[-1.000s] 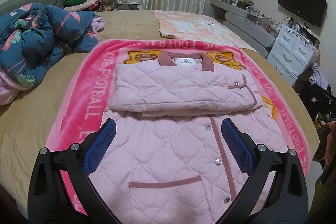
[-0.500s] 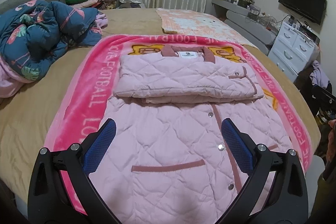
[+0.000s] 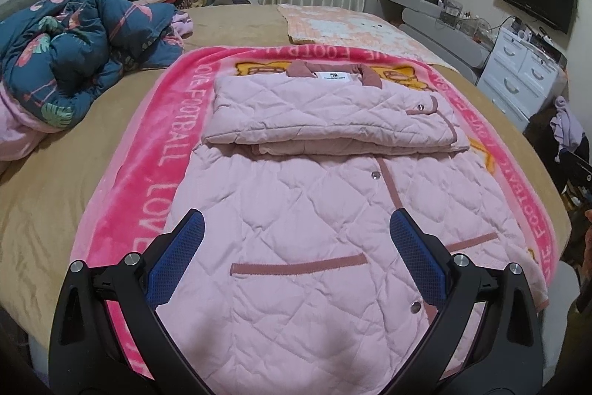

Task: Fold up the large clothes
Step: 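Move both open tools back along the jacket toward the ribbed hem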

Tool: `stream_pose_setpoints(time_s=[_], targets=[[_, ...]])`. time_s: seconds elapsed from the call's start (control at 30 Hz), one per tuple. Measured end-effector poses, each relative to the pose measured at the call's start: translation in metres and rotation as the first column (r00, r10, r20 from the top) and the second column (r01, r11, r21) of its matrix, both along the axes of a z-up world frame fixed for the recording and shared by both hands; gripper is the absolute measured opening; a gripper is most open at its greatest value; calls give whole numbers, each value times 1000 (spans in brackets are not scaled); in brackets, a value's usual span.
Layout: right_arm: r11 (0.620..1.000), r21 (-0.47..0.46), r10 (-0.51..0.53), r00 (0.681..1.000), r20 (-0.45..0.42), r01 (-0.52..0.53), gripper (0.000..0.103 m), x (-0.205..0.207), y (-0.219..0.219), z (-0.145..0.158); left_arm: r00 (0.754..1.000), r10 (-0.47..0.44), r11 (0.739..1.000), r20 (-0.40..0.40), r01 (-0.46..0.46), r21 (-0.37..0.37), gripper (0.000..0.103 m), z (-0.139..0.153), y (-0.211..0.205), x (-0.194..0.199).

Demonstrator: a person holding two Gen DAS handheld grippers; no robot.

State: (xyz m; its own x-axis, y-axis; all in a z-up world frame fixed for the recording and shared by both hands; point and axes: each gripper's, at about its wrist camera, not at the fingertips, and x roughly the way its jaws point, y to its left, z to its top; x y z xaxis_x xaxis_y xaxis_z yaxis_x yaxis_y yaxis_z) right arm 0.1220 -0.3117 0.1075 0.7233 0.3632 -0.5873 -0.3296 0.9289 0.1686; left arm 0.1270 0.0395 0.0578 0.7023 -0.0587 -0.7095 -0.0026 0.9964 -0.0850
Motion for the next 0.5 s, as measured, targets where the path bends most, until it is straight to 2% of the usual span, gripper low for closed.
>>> stream_pose_setpoints(time_s=[0.5], targets=[[999, -49, -8, 998, -64, 5, 99, -13, -15, -38, 1000, 17, 999, -24, -16, 37, 94, -25, 5, -21]])
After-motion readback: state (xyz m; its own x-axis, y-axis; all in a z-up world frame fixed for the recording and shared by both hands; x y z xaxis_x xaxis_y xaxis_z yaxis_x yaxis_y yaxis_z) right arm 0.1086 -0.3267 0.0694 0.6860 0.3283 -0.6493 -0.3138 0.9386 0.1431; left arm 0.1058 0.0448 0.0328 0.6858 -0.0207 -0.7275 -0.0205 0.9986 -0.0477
